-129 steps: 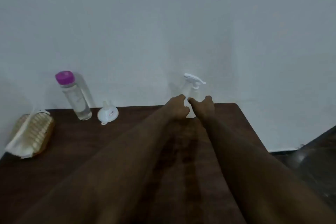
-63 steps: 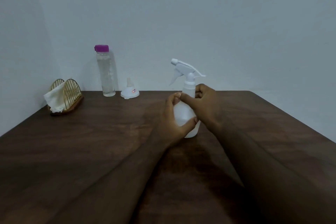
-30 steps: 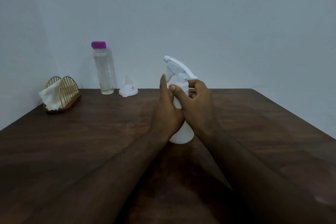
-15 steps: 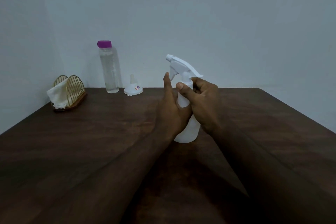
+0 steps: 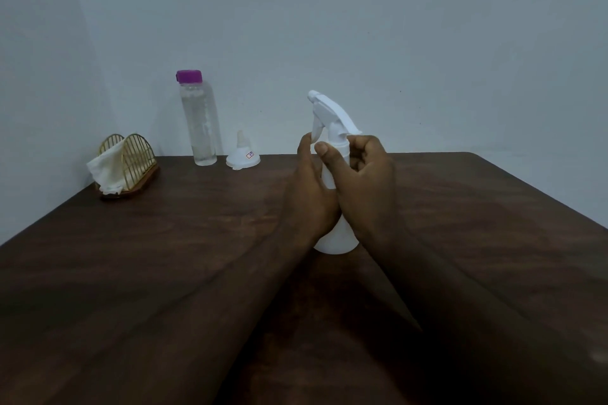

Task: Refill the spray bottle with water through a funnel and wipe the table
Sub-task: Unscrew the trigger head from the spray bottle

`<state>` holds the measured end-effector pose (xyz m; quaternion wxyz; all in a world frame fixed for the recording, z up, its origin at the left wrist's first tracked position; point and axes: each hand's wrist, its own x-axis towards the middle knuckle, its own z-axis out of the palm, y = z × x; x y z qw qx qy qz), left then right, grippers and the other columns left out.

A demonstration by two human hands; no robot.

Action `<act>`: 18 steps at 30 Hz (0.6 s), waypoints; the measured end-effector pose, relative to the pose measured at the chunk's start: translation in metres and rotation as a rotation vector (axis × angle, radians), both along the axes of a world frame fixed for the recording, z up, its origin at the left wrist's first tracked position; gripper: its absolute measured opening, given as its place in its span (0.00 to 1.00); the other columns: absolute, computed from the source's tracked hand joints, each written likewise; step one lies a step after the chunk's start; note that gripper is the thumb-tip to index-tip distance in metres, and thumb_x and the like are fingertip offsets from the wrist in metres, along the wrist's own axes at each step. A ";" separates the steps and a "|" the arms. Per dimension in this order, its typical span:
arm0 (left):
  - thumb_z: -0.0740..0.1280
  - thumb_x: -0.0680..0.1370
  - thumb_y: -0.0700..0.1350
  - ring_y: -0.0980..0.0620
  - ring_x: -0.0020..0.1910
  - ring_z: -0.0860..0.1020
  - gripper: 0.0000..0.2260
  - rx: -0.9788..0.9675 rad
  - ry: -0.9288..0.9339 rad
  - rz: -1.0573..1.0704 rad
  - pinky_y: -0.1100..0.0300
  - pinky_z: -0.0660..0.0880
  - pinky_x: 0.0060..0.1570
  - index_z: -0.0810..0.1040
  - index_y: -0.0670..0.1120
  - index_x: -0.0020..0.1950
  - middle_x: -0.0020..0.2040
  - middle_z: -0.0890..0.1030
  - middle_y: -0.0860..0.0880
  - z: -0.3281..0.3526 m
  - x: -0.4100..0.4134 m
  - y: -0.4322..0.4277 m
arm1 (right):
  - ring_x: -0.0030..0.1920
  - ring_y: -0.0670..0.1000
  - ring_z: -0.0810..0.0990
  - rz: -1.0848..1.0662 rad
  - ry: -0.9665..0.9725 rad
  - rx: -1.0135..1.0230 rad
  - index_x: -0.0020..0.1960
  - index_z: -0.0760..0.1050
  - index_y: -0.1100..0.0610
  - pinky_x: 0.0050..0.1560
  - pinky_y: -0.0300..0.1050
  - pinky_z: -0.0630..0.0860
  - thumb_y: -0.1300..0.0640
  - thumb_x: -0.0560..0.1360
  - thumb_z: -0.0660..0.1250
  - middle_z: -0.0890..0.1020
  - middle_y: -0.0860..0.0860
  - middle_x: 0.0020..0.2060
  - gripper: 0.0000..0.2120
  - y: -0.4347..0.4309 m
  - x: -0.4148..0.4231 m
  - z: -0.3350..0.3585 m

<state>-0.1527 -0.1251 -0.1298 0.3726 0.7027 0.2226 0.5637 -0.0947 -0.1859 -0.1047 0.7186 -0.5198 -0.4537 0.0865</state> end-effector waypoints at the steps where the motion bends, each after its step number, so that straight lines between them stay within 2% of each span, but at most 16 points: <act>1: 0.64 0.71 0.62 0.47 0.49 0.81 0.34 -0.025 -0.002 0.014 0.41 0.78 0.49 0.64 0.42 0.69 0.47 0.81 0.48 -0.001 0.000 0.000 | 0.43 0.44 0.84 -0.014 -0.038 -0.013 0.53 0.77 0.54 0.45 0.44 0.82 0.50 0.75 0.73 0.84 0.47 0.43 0.11 0.000 -0.001 0.000; 3: 0.62 0.67 0.66 0.56 0.48 0.81 0.41 -0.050 0.057 0.080 0.47 0.79 0.51 0.60 0.47 0.74 0.45 0.80 0.58 -0.005 -0.001 0.001 | 0.42 0.45 0.83 0.005 -0.086 -0.030 0.51 0.78 0.54 0.45 0.46 0.81 0.51 0.79 0.67 0.83 0.47 0.40 0.07 0.000 -0.001 -0.002; 5: 0.60 0.65 0.68 0.67 0.45 0.77 0.43 -0.053 0.078 0.110 0.56 0.78 0.50 0.58 0.50 0.76 0.44 0.75 0.66 -0.009 0.000 0.001 | 0.43 0.45 0.82 0.041 -0.098 -0.034 0.51 0.79 0.55 0.46 0.47 0.80 0.51 0.82 0.62 0.82 0.47 0.40 0.09 -0.001 0.000 -0.005; 7: 0.58 0.67 0.66 0.72 0.44 0.77 0.39 -0.023 0.070 0.154 0.69 0.75 0.45 0.61 0.50 0.74 0.44 0.73 0.68 -0.011 0.002 0.002 | 0.43 0.42 0.82 0.053 -0.097 -0.024 0.52 0.78 0.55 0.45 0.43 0.78 0.51 0.82 0.62 0.82 0.45 0.40 0.09 0.000 -0.001 -0.006; 8: 0.58 0.68 0.65 0.69 0.46 0.78 0.36 -0.006 0.073 0.157 0.70 0.75 0.43 0.63 0.49 0.72 0.44 0.75 0.66 -0.010 0.002 0.003 | 0.43 0.41 0.82 0.054 -0.100 -0.017 0.53 0.76 0.54 0.45 0.41 0.78 0.51 0.81 0.64 0.82 0.44 0.41 0.07 0.000 -0.001 -0.006; 9: 0.58 0.69 0.64 0.63 0.47 0.80 0.33 -0.011 0.065 0.128 0.65 0.78 0.45 0.66 0.49 0.70 0.43 0.77 0.62 -0.008 0.003 0.003 | 0.45 0.40 0.82 0.059 -0.084 -0.011 0.54 0.75 0.52 0.46 0.40 0.79 0.49 0.79 0.67 0.82 0.44 0.43 0.08 0.000 -0.002 -0.006; 10: 0.60 0.70 0.64 0.56 0.49 0.81 0.30 -0.025 0.044 0.082 0.55 0.80 0.46 0.67 0.48 0.66 0.44 0.79 0.58 -0.007 0.004 0.003 | 0.46 0.40 0.83 0.062 -0.051 -0.002 0.56 0.73 0.51 0.46 0.40 0.80 0.49 0.77 0.71 0.83 0.44 0.45 0.12 0.000 -0.002 -0.006; 11: 0.62 0.71 0.64 0.53 0.48 0.82 0.29 -0.027 0.038 0.060 0.48 0.80 0.47 0.67 0.47 0.65 0.45 0.80 0.56 -0.008 0.004 0.004 | 0.47 0.41 0.84 0.059 -0.017 0.001 0.56 0.72 0.50 0.47 0.40 0.81 0.49 0.74 0.74 0.83 0.45 0.47 0.16 0.001 -0.002 -0.006; 12: 0.63 0.71 0.63 0.55 0.48 0.82 0.29 -0.022 0.036 0.072 0.46 0.80 0.47 0.67 0.47 0.66 0.47 0.81 0.57 -0.008 0.004 0.004 | 0.47 0.42 0.84 0.041 -0.006 -0.002 0.55 0.72 0.50 0.47 0.41 0.81 0.49 0.73 0.75 0.83 0.45 0.48 0.17 0.001 -0.001 -0.006; 14: 0.62 0.71 0.66 0.66 0.47 0.80 0.36 0.002 0.055 0.135 0.52 0.80 0.45 0.63 0.47 0.71 0.49 0.80 0.66 -0.008 0.003 0.003 | 0.46 0.42 0.84 0.016 -0.034 -0.013 0.55 0.73 0.51 0.46 0.39 0.81 0.51 0.75 0.74 0.84 0.46 0.47 0.13 0.000 0.000 -0.004; 16: 0.60 0.66 0.73 0.75 0.45 0.76 0.44 -0.062 0.012 0.135 0.57 0.76 0.47 0.59 0.49 0.75 0.45 0.77 0.76 -0.011 0.004 0.003 | 0.46 0.42 0.83 0.043 -0.077 -0.024 0.56 0.76 0.52 0.46 0.37 0.80 0.52 0.79 0.68 0.84 0.46 0.46 0.07 -0.001 0.002 -0.004; 18: 0.59 0.64 0.75 0.78 0.43 0.74 0.47 -0.106 -0.007 0.129 0.61 0.74 0.50 0.58 0.50 0.76 0.43 0.75 0.78 -0.013 0.005 0.004 | 0.47 0.45 0.83 0.082 -0.079 -0.043 0.57 0.78 0.54 0.49 0.44 0.81 0.53 0.81 0.64 0.84 0.48 0.46 0.08 -0.001 0.002 -0.005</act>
